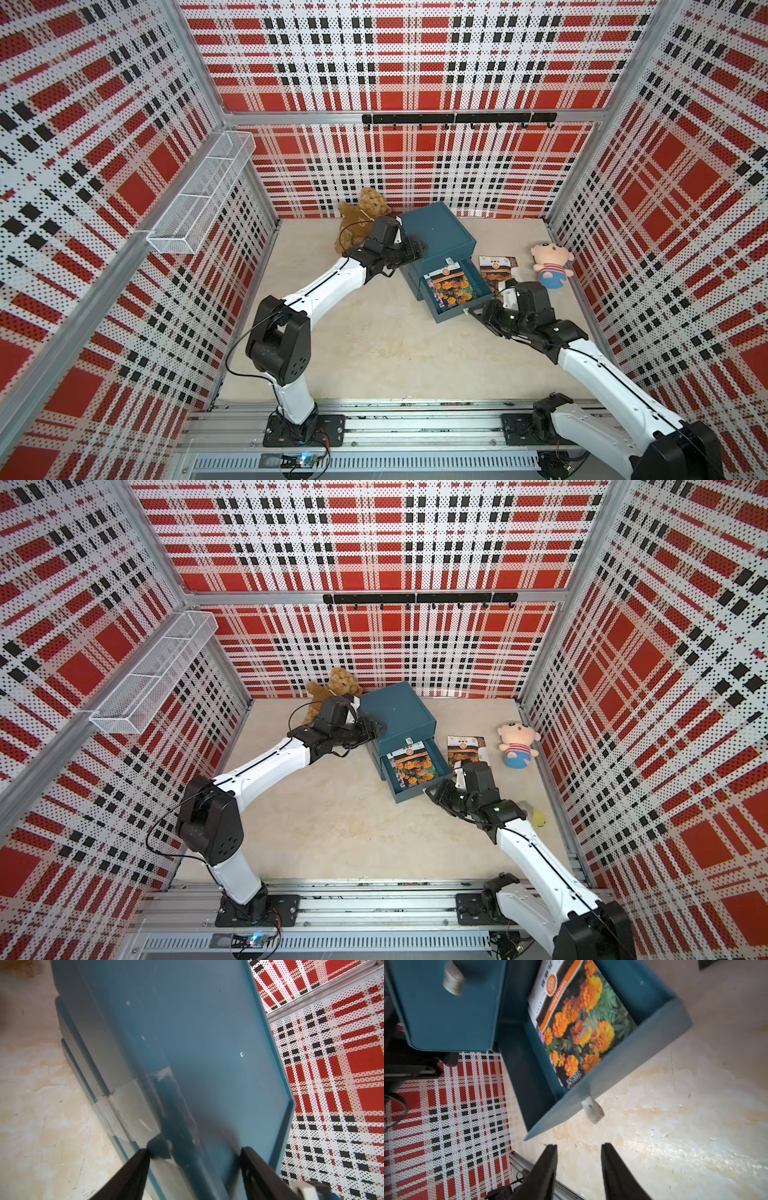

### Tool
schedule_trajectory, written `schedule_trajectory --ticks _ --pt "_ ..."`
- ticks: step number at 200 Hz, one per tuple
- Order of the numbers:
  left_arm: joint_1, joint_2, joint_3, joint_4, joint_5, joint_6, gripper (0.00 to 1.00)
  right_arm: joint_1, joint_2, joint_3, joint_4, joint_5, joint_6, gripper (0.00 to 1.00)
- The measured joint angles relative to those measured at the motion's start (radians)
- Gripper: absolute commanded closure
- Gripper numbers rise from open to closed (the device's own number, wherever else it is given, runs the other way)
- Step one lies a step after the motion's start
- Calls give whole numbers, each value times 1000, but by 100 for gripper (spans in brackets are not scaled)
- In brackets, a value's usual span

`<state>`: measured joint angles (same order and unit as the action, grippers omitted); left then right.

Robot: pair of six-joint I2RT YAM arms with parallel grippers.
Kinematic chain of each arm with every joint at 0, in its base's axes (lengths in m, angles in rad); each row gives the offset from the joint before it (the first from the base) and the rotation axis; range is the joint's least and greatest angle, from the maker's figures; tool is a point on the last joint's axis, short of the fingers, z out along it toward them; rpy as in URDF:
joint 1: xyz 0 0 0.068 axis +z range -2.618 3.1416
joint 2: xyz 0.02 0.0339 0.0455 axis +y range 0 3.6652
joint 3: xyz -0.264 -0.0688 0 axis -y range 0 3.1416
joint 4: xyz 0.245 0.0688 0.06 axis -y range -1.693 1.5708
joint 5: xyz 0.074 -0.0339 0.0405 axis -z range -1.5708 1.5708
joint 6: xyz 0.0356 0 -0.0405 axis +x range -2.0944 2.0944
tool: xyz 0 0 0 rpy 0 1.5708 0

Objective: Take the seed bags out of the drawer
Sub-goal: Open the drawer in the storage box.

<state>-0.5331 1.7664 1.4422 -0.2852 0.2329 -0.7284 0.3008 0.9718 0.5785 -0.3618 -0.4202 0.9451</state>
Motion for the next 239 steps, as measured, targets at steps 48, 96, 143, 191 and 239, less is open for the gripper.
schedule_trajectory --ticks 48,96,143,191,239 --pt "2 0 0 0 4 0 27 -10 29 -105 134 -37 50 57" --pt "2 0 0 0 4 0 27 -11 73 -106 255 -58 87 55" --pt "2 0 0 0 4 0 27 -18 105 -100 290 -63 95 66" --pt "2 0 0 0 4 0 27 -30 124 -99 306 -67 108 82" --pt "2 0 0 0 4 0 27 -40 124 -97 304 -78 106 100"
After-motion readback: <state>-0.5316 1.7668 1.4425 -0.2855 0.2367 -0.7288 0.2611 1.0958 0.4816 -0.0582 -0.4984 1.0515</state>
